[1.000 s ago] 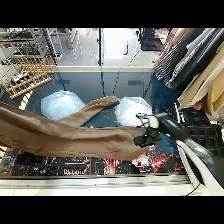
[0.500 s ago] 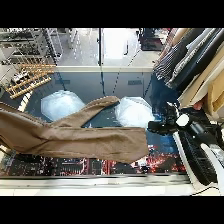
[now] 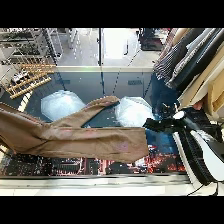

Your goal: Fold the clothes and pants, and hang the long-sleeved shirts on hangers.

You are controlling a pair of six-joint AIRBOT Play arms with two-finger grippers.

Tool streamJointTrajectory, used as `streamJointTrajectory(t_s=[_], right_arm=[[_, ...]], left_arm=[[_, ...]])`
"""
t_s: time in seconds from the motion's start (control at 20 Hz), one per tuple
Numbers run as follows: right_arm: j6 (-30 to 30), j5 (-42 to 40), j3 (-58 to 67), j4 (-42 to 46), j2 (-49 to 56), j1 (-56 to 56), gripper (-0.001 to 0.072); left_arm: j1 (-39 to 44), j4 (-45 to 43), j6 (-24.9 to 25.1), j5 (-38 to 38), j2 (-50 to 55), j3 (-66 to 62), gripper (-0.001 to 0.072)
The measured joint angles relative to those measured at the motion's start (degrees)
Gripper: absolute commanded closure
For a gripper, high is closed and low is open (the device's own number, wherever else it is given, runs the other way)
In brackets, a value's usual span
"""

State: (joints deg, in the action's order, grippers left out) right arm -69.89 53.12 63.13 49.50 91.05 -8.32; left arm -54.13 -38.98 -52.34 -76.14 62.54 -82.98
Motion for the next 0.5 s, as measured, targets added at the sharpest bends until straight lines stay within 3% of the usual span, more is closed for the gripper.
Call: streamJointTrajectory(t_s=[0.25,0.35,0.5], right_arm=[[2.4,2.0,1.7,0.0,3.5,0.9,0.0323],[3.2,2.4,1.9,-0.3,4.5,2.0,0.0666],[4.0,2.8,2.4,0.4,5.0,3.0,0.0695]], left_arm=[[0.0,0.0,0.0,0.0,0.0,0.0,0.0692],[0.0,0.0,0.0,0.0,0.0,0.0,0.0692],[0.0,0.1,-0.1,0.0,0.0,0.0,0.0693]])
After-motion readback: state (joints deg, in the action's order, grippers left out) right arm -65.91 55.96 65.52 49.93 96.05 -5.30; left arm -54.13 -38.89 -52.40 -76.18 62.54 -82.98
